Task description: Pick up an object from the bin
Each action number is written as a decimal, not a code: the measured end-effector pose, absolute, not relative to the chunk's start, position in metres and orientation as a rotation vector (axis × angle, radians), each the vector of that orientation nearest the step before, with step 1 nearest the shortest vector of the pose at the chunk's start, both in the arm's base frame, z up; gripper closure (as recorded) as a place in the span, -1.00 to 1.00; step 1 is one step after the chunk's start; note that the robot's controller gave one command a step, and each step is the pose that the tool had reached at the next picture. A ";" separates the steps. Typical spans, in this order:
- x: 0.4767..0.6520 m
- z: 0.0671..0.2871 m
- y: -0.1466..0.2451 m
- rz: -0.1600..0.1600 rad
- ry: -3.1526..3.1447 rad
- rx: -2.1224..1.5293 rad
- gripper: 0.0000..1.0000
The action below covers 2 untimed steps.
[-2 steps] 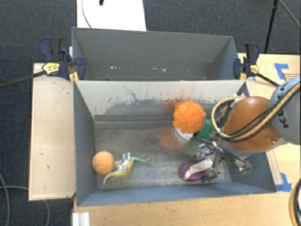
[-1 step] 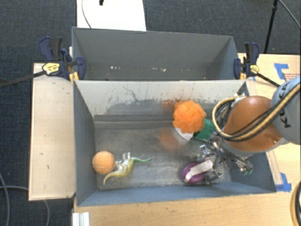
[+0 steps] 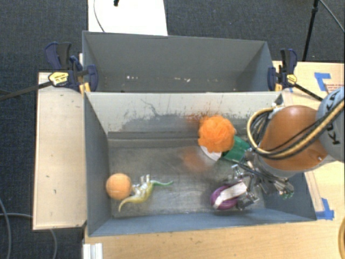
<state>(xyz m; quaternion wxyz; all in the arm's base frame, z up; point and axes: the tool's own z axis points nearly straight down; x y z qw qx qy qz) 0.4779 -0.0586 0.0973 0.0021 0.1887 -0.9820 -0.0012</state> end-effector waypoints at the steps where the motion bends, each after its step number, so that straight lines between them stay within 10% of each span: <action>1: 0.480 0.113 -0.059 -0.001 -3.087 0.590 1.00; 2: 0.480 0.123 -0.059 0.000 -3.089 0.589 1.00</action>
Offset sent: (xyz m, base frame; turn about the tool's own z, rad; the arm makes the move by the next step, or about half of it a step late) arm -0.0001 -0.0001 0.0078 0.0000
